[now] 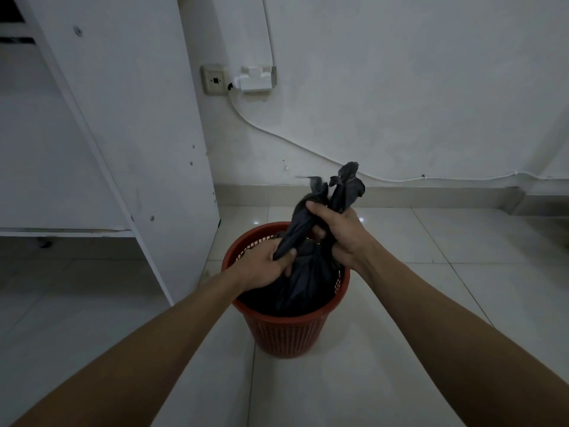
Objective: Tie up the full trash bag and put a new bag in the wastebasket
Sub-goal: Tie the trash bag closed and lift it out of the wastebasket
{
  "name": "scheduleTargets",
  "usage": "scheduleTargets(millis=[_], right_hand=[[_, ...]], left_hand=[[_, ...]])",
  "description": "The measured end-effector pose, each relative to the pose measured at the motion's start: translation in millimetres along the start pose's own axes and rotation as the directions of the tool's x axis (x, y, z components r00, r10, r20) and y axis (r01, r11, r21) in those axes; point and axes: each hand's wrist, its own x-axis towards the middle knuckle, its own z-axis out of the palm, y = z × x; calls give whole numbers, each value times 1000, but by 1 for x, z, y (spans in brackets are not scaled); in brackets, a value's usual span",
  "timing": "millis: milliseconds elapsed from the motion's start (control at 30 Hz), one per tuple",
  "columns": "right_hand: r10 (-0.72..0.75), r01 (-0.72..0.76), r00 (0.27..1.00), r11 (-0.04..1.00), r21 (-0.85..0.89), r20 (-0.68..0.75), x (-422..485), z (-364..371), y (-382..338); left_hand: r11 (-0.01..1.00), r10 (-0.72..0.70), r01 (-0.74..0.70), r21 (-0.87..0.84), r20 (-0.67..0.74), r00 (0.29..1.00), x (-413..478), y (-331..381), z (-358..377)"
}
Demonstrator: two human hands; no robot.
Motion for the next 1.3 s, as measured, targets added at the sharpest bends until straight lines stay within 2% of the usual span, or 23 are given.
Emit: scheduleTargets(millis=[67,133,200,233,333,433,533,633,700,833,900,967,1067,1133,1233,1300], right_hand=[[42,-43,995,999,11,90,0,-9,-6],[126,-111,978,989,-98,164,1,-25,-8],[156,-113,976,960,-256,152,1,-37,-4],[142,-100,981,954,-283,133,0,-39,-1],[80,-70,996,968,-242,34,0,-30,8],[57,-75,990,988,-139,-127,3,-18,15],[120,-148,979,974,-172,-164,8,-17,15],[190,-194,981,975,-108,-44,10,-22,10],[141,-139,990,989,-48,26,9,-28,8],[18,14,990,974,-225,140,3,-30,15],[-28,75,989,939,-335,145,0,-25,21],[-80,107,993,933,-344,92,0,-20,26],[-39,32,998,985,-172,-40,0,-20,30],[26,-33,998,994,-106,-60,-2,-21,34],[55,-66,997,977,-204,-56,-2,-12,38],[61,-80,996,953,-291,-72,2,-7,36]], left_hand=[[989,-101,84,-125,-134,986,1,-4,-1],[942,-229,155,-297,-230,946,2,-7,-5],[869,-290,152,-471,-235,928,4,-10,-7],[835,-301,139,-532,-231,925,6,-11,-5],[785,-303,108,-610,-227,926,11,-5,3],[795,-310,104,-598,-254,916,15,0,13],[823,-333,86,-562,-354,874,18,5,18],[834,-324,51,-550,-412,852,19,11,15],[820,-326,37,-571,-413,851,19,11,11],[896,-199,-35,-442,-472,859,22,16,7],[918,-122,-72,-389,-452,884,27,25,7],[897,-118,-67,-438,-382,917,30,32,7],[841,-192,-4,-541,-305,933,31,33,7],[830,-238,43,-556,-282,929,29,29,9],[886,-174,49,-461,-233,957,24,26,17],[936,-87,-21,-352,-286,954,24,27,22]])
